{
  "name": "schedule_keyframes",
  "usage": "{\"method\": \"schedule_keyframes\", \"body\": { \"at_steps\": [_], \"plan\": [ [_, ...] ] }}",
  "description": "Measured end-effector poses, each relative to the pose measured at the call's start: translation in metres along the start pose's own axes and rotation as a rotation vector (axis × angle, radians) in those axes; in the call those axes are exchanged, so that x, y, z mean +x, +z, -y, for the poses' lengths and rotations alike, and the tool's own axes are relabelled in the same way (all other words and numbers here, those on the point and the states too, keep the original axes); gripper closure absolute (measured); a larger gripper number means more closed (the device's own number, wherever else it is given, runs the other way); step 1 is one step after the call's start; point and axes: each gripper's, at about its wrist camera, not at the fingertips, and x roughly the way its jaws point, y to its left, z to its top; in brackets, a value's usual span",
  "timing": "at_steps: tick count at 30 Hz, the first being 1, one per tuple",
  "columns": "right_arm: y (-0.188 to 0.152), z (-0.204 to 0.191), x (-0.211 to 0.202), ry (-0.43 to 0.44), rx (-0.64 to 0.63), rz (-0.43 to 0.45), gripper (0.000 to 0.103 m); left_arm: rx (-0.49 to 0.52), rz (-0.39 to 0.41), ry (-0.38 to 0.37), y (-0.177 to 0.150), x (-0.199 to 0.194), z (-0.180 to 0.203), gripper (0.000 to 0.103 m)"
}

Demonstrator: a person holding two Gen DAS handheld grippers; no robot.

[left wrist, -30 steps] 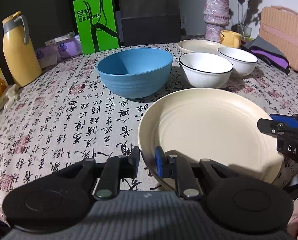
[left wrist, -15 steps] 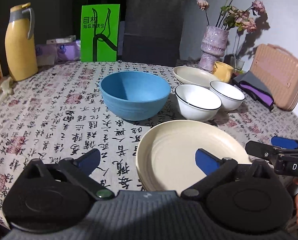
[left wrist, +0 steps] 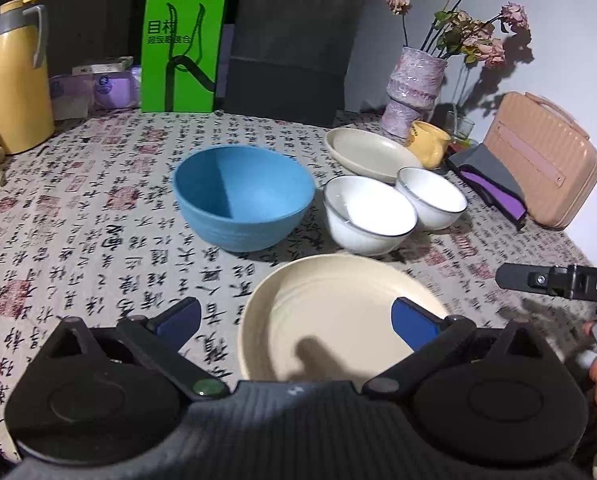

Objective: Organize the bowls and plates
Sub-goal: 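Move both open tools toward the cream plate beside the yellow mug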

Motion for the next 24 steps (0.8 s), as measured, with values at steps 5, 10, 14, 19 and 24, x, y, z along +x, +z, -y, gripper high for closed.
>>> {"method": "schedule_keyframes", "body": {
  "at_steps": [5,10,14,19,24],
  "plan": [
    [0.023,0.004,-0.005,-0.009,-0.030,0.017,0.000,-0.016,-0.018,-0.025,0.019,0.004,0.016,0.000],
    [0.047,0.017,-0.007,0.010,-0.024,0.021,0.000,-0.044,-0.013,-0.055,0.041,0.011,0.035,0.000],
    [0.065,0.031,-0.002,0.007,-0.023,-0.001,0.000,-0.072,-0.008,-0.062,0.057,0.018,0.048,0.000],
    [0.089,0.050,0.000,0.003,-0.028,0.006,0.000,-0.146,-0.041,-0.084,0.076,0.033,0.061,0.000],
    [0.114,0.068,0.006,0.002,-0.017,0.005,0.000,-0.167,-0.058,-0.080,0.094,0.050,0.077,0.000]
  ]
}}
